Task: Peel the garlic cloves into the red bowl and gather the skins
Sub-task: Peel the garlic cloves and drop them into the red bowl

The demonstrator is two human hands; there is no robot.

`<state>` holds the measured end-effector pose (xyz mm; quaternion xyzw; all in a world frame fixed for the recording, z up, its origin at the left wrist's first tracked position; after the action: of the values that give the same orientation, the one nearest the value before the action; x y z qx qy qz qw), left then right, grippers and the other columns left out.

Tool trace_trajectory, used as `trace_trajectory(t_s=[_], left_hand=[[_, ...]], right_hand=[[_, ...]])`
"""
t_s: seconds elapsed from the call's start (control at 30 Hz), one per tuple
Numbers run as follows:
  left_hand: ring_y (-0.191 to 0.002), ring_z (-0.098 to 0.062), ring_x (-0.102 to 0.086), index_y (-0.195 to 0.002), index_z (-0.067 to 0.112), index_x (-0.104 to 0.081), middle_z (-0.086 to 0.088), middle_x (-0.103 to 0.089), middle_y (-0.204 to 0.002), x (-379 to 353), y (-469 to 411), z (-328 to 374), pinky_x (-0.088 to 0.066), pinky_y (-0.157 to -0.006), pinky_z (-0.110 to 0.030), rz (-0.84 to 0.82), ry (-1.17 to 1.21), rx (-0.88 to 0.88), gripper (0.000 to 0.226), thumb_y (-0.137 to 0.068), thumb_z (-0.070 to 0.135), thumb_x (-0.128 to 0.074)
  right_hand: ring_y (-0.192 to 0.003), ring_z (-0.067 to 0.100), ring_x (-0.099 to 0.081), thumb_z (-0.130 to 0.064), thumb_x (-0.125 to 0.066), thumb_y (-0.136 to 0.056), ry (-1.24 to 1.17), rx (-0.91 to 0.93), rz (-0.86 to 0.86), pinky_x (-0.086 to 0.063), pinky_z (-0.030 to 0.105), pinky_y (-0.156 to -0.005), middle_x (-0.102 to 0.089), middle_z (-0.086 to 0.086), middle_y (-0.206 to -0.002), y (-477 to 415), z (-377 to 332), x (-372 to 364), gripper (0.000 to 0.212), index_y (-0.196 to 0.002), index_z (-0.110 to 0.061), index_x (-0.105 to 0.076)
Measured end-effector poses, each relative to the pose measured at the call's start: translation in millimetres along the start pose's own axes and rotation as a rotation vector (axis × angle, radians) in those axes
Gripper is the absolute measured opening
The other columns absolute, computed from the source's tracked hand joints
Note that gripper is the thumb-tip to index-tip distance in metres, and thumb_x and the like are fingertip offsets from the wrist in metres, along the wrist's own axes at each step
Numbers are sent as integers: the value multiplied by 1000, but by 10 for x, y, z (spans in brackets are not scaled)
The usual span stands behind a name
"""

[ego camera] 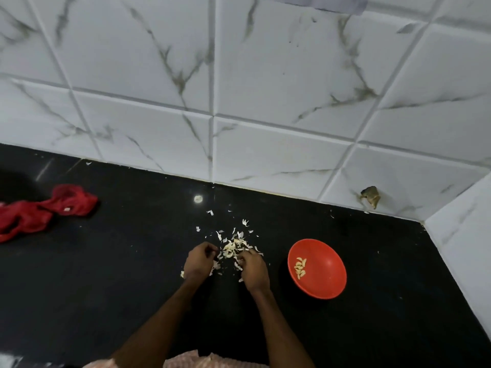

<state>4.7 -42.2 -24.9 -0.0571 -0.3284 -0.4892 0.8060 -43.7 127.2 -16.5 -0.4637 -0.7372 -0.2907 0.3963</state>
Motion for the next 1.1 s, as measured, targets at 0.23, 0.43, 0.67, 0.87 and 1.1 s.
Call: trace_trajectory(t_s=[0.23,0.43,0.67,0.87,1.1], left_hand=[[-90,-2,-63,-98,31,-67,16,-69,-98,-70,-2,97,-55,-83,-31,-62,-46,-71,5,-95,28,-64],[-91,-2,-64,-94,35,-68,15,-69,-94,-141,21,228,-52,-87,-29,-246,-63,-175,6,-92,29,-68],[-84,-3,-65,-82,36,-66,16,-69,-84,-153,44,361,-54,-82,-34,-213,-46,-211,6,-88,39,-64],[-80,-13,-65,-85,22,-68,6,-68,-81,-187,96,510,-52,-77,-33,-223,-71,-173,20,-94,37,-59],[-82,-23,-65,-86,22,-64,-1,-67,-84,-144,125,568,-50,-74,-35,-210,-172,-130,21,-98,33,-50]], right_hand=[[-83,9,-69,1,-75,-84,-518,-249,149,-60,28,-73,-69,-4,-91,-75,15,104,18,-89,-16,-70],[-72,14,-70,-6,-77,-85,-798,-367,149,-59,26,-58,-74,3,-87,-106,34,134,9,-87,-13,-71],[-70,14,-69,-1,-73,-87,-996,-393,91,-56,25,-58,-74,10,-82,-133,33,115,7,-84,-7,-70],[-73,15,-70,-3,-72,-89,-994,-388,98,-59,30,-67,-73,12,-89,-178,16,128,6,-90,-5,-66],[-79,9,-69,0,-72,-86,-757,-206,63,-57,26,-73,-74,-1,-85,-194,-10,129,20,-86,-20,-71]])
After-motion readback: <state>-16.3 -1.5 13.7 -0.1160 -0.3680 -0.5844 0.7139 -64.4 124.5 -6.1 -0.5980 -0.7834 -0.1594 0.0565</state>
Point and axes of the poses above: each hand's wrist, its own y-axis away from the middle knuckle, its own x-axis out of the back of the hand, z = x × y, the point moved 1 cm from there along -y, towards the middle knuckle
